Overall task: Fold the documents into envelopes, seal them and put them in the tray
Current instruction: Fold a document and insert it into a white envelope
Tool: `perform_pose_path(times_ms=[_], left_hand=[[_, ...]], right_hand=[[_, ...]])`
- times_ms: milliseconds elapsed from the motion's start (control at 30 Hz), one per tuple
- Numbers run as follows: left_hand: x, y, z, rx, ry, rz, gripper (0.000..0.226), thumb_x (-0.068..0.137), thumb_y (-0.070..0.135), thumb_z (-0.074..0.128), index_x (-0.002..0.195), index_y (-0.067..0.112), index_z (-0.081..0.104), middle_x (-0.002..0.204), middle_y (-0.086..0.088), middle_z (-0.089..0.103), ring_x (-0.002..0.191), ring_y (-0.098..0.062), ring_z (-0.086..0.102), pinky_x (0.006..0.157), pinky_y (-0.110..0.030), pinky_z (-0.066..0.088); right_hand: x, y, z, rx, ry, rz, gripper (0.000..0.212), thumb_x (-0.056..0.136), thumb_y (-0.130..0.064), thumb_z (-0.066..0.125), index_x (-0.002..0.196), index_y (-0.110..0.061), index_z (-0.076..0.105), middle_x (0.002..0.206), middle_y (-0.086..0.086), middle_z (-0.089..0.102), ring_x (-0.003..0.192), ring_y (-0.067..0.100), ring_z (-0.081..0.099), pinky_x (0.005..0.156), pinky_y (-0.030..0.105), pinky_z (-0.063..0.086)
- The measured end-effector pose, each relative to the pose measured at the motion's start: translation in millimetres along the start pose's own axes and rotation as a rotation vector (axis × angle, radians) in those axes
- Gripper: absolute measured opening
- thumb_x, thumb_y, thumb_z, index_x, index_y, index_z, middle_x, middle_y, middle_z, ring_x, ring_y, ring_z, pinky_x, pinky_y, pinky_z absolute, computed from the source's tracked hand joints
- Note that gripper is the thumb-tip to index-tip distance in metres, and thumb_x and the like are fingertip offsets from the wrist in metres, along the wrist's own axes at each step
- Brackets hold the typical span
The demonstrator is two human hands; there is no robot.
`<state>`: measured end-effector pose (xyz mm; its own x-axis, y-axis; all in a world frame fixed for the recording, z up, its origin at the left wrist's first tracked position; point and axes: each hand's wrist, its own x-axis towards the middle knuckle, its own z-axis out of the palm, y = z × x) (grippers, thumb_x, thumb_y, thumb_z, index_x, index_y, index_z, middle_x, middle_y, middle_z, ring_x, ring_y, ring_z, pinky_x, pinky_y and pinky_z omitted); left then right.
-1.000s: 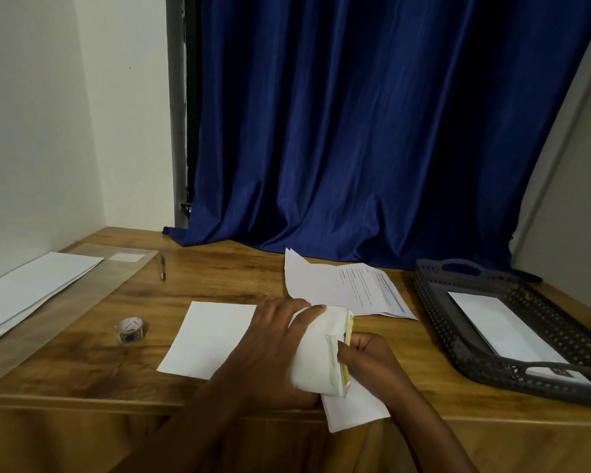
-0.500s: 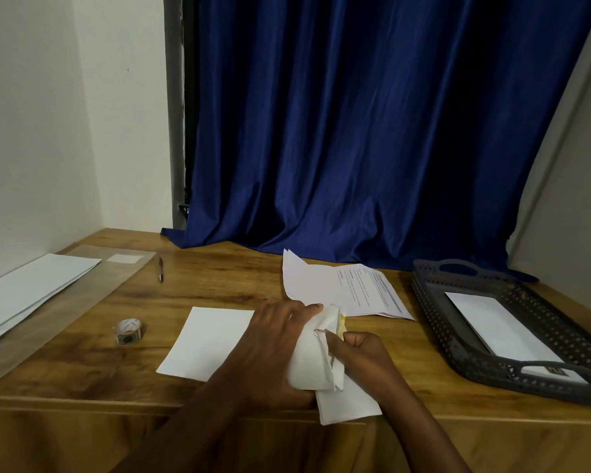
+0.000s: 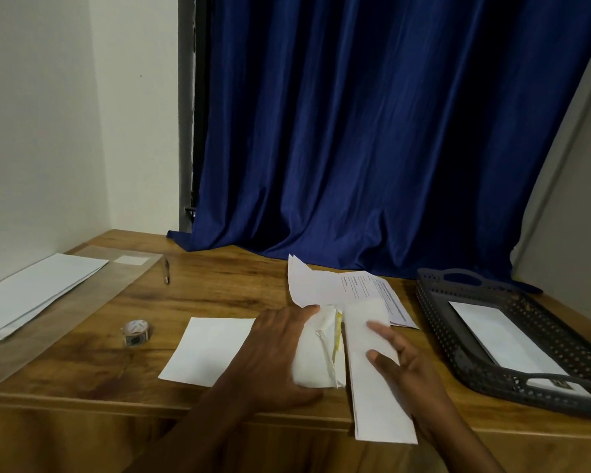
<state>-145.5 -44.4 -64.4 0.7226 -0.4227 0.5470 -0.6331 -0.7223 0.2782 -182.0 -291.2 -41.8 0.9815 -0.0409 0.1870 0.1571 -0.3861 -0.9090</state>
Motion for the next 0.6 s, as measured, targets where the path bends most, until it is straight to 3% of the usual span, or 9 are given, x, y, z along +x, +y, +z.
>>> perform_pose_path(times_ms=[33, 100, 167, 267, 333, 600], left_hand=[[0.2, -0.6, 1.0, -0.005, -0.009, -0.009, 0.115, 0.063, 0.081, 0.07, 0.153, 0.043, 0.008, 0.155, 0.017, 0.028, 0.137, -0.005, 0.028, 0.116, -0.032, 0.026], [0.4, -1.8, 3.2, -0.012, -0.01, -0.015, 0.114, 0.063, 0.081, 0.07, 0.151, 0.046, 0.006, 0.156, 0.018, 0.027, 0.137, -0.004, 0.028, 0.118, -0.034, 0.027], [0.6, -2.0, 4.3, -0.002, -0.007, -0.019, 0.115, 0.063, 0.081, 0.07, 0.151, 0.045, 0.006, 0.156, 0.019, 0.026, 0.136, -0.002, 0.027, 0.117, -0.033, 0.028], [1.8, -0.4, 3.8, 0.015, 0.004, -0.021, 0.115, 0.063, 0.082, 0.07, 0.151, 0.045, 0.005, 0.156, 0.018, 0.024, 0.136, -0.004, 0.027, 0.117, -0.034, 0.028], [1.9, 1.0, 1.9, 0.026, -0.002, -0.028, 0.115, 0.063, 0.082, 0.07, 0.15, 0.046, 0.004, 0.157, 0.017, 0.024, 0.137, -0.006, 0.027, 0.117, -0.034, 0.027], [0.9, 1.8, -0.1, 0.029, 0.01, -0.024, 0.113, 0.064, 0.08, 0.07, 0.151, 0.044, 0.007, 0.156, 0.015, 0.028, 0.137, -0.008, 0.03, 0.118, -0.038, 0.029]], right_hand=[[-1.1, -0.4, -9.0, -0.033, 0.008, -0.006, 0.058, 0.092, -0.017, 0.071, 0.138, -0.045, 0.047, 0.131, -0.034, 0.045, 0.108, -0.017, 0.048, 0.08, 0.006, 0.042], [-2.6, -3.7, -27.7, -0.034, 0.016, 0.025, 0.082, 0.088, -0.019, 0.075, 0.147, -0.048, 0.028, 0.131, -0.027, 0.047, 0.111, -0.005, 0.052, 0.088, 0.02, 0.046], [-5.7, -9.3, -45.9, -0.093, 0.009, 0.042, 0.086, 0.083, -0.027, 0.079, 0.149, -0.047, 0.028, 0.132, -0.021, 0.055, 0.11, 0.006, 0.061, 0.091, 0.03, 0.051], [-15.6, -30.4, -63.0, -0.145, -0.084, 0.02, 0.053, 0.086, -0.023, 0.073, 0.135, -0.03, 0.054, 0.111, -0.016, 0.074, 0.096, 0.009, 0.073, 0.073, 0.021, 0.057], [-22.1, -44.2, -67.1, -0.138, -0.17, 0.017, 0.031, 0.092, -0.016, 0.067, 0.123, -0.022, 0.066, 0.104, -0.01, 0.078, 0.092, 0.013, 0.075, 0.072, 0.022, 0.059], [-25.2, -51.5, -57.6, -0.355, -0.383, 0.109, 0.022, 0.096, -0.026, 0.065, 0.116, -0.029, 0.071, 0.109, -0.018, 0.076, 0.101, 0.004, 0.072, 0.095, 0.03, 0.056]])
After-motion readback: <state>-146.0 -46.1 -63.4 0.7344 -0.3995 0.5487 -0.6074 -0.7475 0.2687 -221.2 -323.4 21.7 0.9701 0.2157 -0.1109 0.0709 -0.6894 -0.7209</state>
